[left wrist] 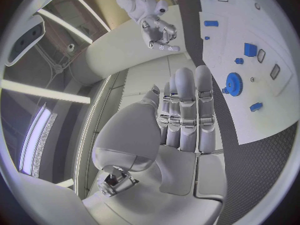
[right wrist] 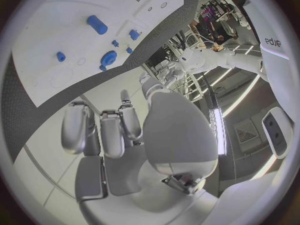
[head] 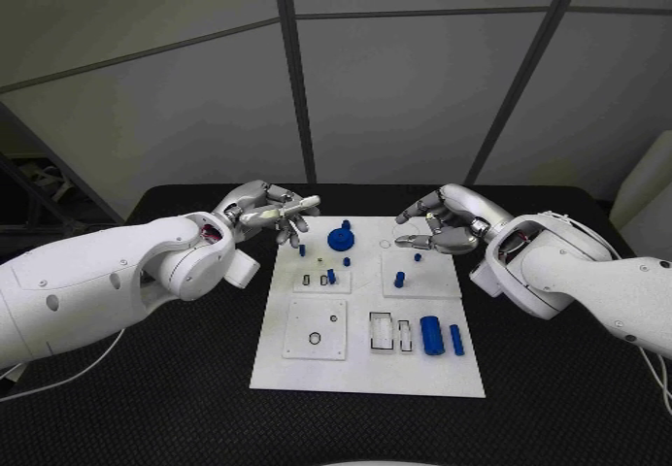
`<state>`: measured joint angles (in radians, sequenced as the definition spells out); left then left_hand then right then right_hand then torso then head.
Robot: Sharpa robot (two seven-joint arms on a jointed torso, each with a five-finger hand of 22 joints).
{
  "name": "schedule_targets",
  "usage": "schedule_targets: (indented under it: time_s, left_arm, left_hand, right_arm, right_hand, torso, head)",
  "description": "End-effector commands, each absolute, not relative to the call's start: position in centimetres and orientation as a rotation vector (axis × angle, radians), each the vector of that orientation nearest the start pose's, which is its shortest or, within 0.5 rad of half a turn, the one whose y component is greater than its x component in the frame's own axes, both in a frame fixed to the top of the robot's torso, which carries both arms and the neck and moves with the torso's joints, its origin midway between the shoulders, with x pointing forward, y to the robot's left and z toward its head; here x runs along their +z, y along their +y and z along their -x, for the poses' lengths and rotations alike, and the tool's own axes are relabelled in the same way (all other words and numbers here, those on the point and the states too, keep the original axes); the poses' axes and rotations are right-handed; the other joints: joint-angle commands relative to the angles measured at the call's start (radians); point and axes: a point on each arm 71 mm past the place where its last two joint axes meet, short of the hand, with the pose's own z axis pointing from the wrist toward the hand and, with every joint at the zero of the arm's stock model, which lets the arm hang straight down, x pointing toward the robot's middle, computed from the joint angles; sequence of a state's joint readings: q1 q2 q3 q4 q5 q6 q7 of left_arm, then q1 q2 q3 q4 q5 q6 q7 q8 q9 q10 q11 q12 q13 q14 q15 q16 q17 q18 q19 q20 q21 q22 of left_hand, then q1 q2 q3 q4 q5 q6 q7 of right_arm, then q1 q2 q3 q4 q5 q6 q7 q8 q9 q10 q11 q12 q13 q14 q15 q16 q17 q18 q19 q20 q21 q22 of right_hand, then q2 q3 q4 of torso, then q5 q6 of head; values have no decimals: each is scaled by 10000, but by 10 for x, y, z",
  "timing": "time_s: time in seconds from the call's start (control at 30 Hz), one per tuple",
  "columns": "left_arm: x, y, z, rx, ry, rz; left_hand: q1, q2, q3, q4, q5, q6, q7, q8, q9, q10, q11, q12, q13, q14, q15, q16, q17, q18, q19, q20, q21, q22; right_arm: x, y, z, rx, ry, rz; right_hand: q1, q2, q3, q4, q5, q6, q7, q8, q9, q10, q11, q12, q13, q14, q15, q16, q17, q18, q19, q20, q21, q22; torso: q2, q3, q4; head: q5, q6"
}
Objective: Assemble the parts on the task board
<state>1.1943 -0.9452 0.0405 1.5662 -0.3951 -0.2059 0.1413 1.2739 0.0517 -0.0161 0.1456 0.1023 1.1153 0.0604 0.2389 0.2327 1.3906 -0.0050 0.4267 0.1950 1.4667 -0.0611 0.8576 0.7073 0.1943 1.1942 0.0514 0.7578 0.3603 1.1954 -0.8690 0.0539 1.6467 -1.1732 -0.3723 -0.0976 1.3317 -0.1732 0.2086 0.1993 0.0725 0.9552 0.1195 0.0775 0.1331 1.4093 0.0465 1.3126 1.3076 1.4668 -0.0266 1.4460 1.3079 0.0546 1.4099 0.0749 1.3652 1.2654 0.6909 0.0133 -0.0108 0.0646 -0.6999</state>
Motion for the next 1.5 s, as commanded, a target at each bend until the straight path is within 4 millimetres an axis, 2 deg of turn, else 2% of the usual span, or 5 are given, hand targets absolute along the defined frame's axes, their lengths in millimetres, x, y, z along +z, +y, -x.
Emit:
schedule_targets:
  time_s: [0.03,0.33,0.5,0.93,1.5]
  left_arm:
    - [-170,231,-483,-10631,19469,5821]
    - [-185,215,-492,-7144,21554,4824]
    - [-193,205,-499,-5787,22193,4320]
    - [-201,180,-512,-4374,22895,3512]
    - [-202,170,-517,-3970,23239,2989]
  left_hand:
    - [-122,-8,-209,261,-258,69,-106,123,552,12,-98,577,994,323,-159,2215,2424,-321,130,-127,1260,1326]
    - [-630,-337,-1119,1438,-463,-274,-191,887,2861,36,-192,5788,7961,577,-250,5684,6563,-860,978,-249,4786,5927]
    - [-765,-283,-1334,1406,-535,-583,-307,1491,4347,440,-290,7747,10299,810,-341,6481,7660,-1031,1366,-336,5684,7285]
    - [-1007,-199,-1620,1454,-531,-802,-364,1823,5934,535,-362,8153,11126,875,-365,6697,7982,-1092,1412,-357,6036,7845]
    - [-786,-15,-1864,1390,-451,-906,-367,1747,6635,543,-364,8076,11315,874,-359,6698,7992,-1088,1362,-355,6070,7920]
  right_arm:
    - [-142,-186,-475,9067,16472,-1826]
    - [-140,-199,-480,8536,16472,-2120]
    - [-140,-201,-482,8377,16502,-2179]
    - [-142,-201,-485,8163,16589,-2216]
    - [-143,-200,-486,8122,16672,-2221]
  right_hand:
    - [-84,-96,-32,75,35,93,5,-12,18,3,-85,-55,422,481,-89,-51,442,130,-78,18,-51,-34]
    - [-145,-152,-92,141,66,98,0,-38,34,-19,-89,-97,382,476,-94,-91,399,146,-108,11,-120,-117]
    - [-135,-158,-94,142,83,95,0,-44,37,-22,-90,-104,375,474,-95,-103,384,149,-114,10,-133,-133]
    - [-102,-161,-90,142,131,94,-3,-57,45,-22,-94,-108,368,467,-98,-134,345,162,-142,7,-184,-198]
    - [-103,-159,-91,150,145,99,-4,-58,49,-27,-94,-117,360,460,-99,-154,318,169,-158,6,-210,-232]
  torso:
    - [-164,86,0]
    - [-263,131,21]
    - [-235,109,19]
    - [-178,86,20]
    - [-160,61,36]
  head:
    - [40,-59]
    - [48,-166]
    - [44,-166]
    - [42,-249]
    - [-16,-339]
